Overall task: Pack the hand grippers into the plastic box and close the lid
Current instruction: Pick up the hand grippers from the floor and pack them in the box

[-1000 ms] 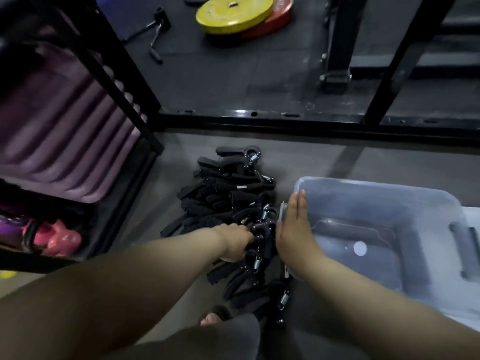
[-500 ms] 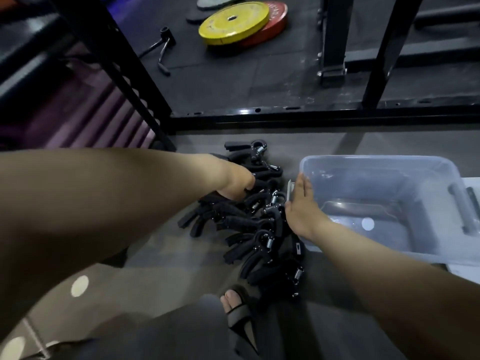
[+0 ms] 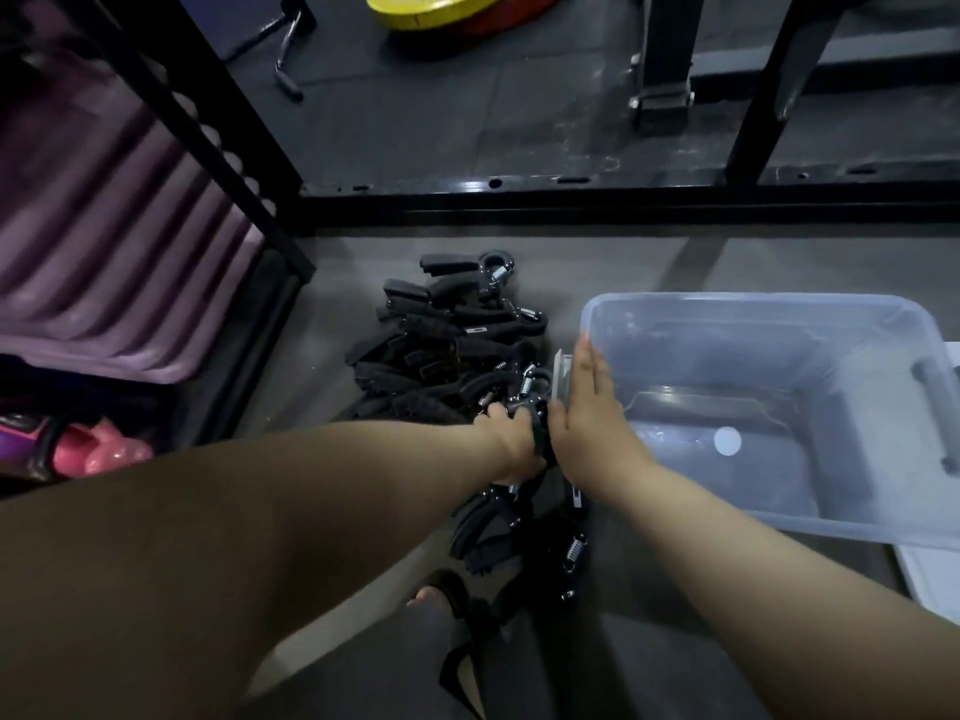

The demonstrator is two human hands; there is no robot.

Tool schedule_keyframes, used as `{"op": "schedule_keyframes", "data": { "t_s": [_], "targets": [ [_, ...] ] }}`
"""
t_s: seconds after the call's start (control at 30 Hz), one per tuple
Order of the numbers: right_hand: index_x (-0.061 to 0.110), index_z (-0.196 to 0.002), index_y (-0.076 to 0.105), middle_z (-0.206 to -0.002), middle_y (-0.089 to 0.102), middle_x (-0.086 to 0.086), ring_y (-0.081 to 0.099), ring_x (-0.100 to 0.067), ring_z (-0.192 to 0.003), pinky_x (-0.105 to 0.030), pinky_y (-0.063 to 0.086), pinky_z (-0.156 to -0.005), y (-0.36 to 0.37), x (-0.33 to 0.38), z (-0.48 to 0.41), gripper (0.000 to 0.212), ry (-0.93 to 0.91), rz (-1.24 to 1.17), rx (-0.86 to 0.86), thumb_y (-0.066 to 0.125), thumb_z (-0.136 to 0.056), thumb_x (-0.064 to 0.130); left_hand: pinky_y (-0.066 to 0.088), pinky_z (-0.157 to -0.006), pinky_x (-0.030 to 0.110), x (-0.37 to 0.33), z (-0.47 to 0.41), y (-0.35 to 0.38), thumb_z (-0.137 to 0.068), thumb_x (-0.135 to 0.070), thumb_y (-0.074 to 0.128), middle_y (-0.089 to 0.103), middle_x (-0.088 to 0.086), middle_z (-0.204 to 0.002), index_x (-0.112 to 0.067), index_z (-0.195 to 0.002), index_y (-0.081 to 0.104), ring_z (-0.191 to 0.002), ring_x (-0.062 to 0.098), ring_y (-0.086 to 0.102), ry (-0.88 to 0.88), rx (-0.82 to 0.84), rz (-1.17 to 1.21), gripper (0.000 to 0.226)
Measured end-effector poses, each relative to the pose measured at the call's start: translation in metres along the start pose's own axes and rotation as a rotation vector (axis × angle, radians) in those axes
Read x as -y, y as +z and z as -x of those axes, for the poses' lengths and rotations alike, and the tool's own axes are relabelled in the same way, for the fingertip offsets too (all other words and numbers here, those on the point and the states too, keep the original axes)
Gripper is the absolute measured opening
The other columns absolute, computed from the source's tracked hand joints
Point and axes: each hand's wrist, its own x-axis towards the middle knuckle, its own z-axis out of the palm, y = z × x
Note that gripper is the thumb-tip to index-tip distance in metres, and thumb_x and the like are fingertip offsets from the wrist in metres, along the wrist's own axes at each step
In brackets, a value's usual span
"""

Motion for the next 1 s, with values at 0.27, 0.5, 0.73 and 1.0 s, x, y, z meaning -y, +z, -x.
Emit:
{"op": "schedule_keyframes", "data": {
  "t_s": [0.27,0.5,0.73,1.0],
  "targets": [
    [0.014,-0.154,-0.007,-0.162,-0.006,-0.007,0.002,-0.025,-0.149,-0.043,0.013,-0.12,-0.003,0.001,0.001,0.071,-0.052,0.06,0.001,0.037,-0.099,0.022,0.037,-0.102,0.043,-0.004,-0.025,0.014,-0.084,-0.044,0.064,0.043,0.013,-0.137,-0.01,-0.138,0.036,-0.127,0.031,0.043,0.053,-0.118,-0.139,0.07],
    [0.017,-0.152,-0.019,-0.161,-0.016,-0.004,-0.005,-0.022,-0.149,-0.037,0.01,-0.12,-0.002,-0.002,0.002,0.072,-0.045,0.052,0.014,0.032,-0.101,0.025,0.029,-0.107,0.047,0.008,-0.019,-0.002,-0.086,-0.055,0.055,0.045,0.012,-0.132,-0.02,-0.133,0.051,-0.126,0.035,0.04,0.159,-0.046,-0.325,0.059],
    [0.025,-0.151,-0.018,-0.162,-0.012,-0.001,-0.002,-0.024,-0.149,-0.04,0.01,-0.117,0.0,-0.005,-0.001,0.074,-0.026,0.021,0.02,0.034,-0.099,0.027,0.047,-0.089,0.032,0.045,0.0,-0.031,-0.09,-0.048,0.059,0.062,0.006,-0.117,-0.021,-0.116,0.059,-0.107,0.03,0.059,0.172,-0.021,-0.001,0.037],
    [0.031,-0.149,-0.022,-0.161,-0.014,0.001,0.0,-0.026,-0.149,-0.043,0.01,-0.12,-0.007,0.002,0.004,0.073,0.03,-0.013,0.076,0.031,-0.099,0.027,0.049,-0.079,0.034,0.084,0.032,-0.133,-0.1,-0.049,0.039,0.062,0.006,-0.093,-0.012,-0.108,0.058,-0.083,0.025,0.065,-0.054,-0.44,0.634,0.042]
  ]
}}
